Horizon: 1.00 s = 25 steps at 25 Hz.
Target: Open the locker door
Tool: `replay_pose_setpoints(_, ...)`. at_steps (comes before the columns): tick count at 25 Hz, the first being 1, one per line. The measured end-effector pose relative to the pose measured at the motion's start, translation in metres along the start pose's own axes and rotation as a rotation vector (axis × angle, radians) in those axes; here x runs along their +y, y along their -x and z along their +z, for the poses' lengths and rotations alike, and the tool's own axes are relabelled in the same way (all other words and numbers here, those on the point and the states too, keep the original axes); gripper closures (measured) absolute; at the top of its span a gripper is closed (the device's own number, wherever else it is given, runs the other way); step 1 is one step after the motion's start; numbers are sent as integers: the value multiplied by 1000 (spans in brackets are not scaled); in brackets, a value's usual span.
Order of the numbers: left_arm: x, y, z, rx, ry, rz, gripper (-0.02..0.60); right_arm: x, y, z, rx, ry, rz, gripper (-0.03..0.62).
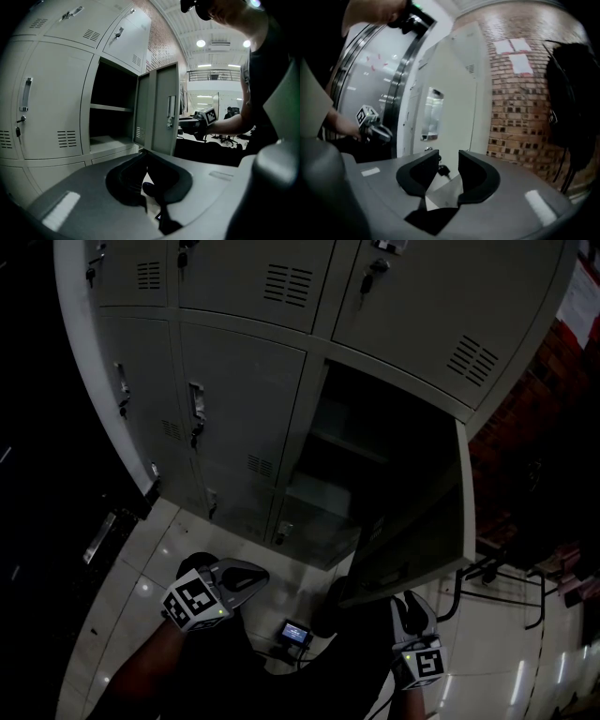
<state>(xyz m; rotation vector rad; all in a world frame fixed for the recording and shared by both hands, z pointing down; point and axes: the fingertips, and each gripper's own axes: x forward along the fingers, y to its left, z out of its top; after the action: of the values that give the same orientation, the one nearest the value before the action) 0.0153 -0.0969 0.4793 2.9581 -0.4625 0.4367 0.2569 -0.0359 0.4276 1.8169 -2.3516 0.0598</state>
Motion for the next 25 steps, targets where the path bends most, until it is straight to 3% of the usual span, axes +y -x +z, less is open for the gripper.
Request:
replay_pose_setpoints(2, 1, 0, -2, 3, -1, 3, 571, -8, -1, -2, -14, -80, -23, 492)
replay_pose_setpoints(9, 0, 1, 1, 4, 1, -2, 571, -19, -1, -14, -28, -201, -61, 587)
replay_pose_setpoints(12, -1, 1, 1, 7, 0, -1, 571, -23, -1, -19, -35, -247, -60, 592)
replay_pose_setpoints(25, -1, 1, 0, 8, -2, -1, 571, -11, -7, -20, 0, -171, -43, 594)
